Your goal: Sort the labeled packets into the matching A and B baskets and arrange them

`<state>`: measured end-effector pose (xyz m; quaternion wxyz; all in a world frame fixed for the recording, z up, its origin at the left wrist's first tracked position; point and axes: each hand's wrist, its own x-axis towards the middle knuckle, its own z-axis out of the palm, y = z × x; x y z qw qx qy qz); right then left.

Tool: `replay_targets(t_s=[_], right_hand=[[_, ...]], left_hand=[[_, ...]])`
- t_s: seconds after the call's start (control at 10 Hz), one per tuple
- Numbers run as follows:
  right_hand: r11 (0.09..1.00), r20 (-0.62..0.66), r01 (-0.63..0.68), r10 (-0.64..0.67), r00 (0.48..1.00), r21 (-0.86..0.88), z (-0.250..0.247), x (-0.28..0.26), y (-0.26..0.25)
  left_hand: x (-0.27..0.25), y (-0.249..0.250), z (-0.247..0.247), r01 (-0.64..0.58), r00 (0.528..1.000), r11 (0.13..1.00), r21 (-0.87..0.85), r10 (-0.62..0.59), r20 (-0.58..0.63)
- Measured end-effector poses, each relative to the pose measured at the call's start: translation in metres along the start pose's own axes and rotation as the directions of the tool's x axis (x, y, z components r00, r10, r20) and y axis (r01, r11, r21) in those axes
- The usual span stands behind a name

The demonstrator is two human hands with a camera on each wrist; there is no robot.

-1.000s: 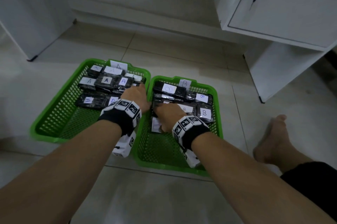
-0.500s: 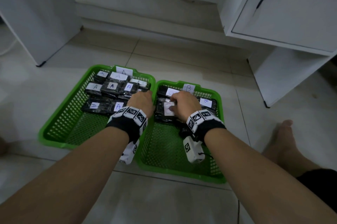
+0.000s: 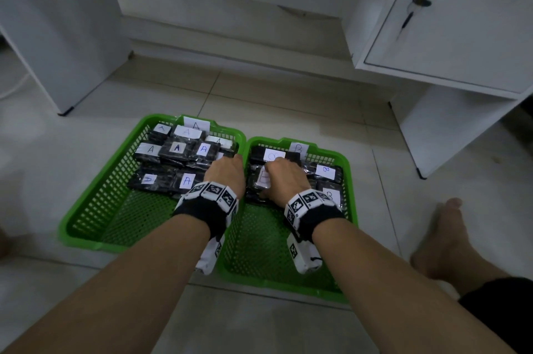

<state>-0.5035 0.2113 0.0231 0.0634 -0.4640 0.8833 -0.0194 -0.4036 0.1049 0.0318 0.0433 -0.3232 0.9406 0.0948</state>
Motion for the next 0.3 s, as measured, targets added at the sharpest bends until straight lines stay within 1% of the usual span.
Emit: replay_targets(t_s=[0.1,0.2,0.3], right_hand=[[0.999,-0.006,-0.007,0.007,1.0,-0.045,-0.002,-0.003,0.0],[0.999,-0.036,-0.032,0.031,0.999,-0.03,-0.012,-0.009,0.003],[0.998,-0.035,-0.047,0.046,0.998,-0.035,-0.023,-0.018,0.003]], left_hand=[[-0.001,0.001,-0.002,0.009,1.0,1.0,0.0,-0.009,0.022],[-0.004,0.002,-0.012,0.019,0.999,0.999,0.03,-0.021,0.051],[-0.012,0.002,-0.019,0.035,0.997,0.999,0.035,-0.038,0.065]])
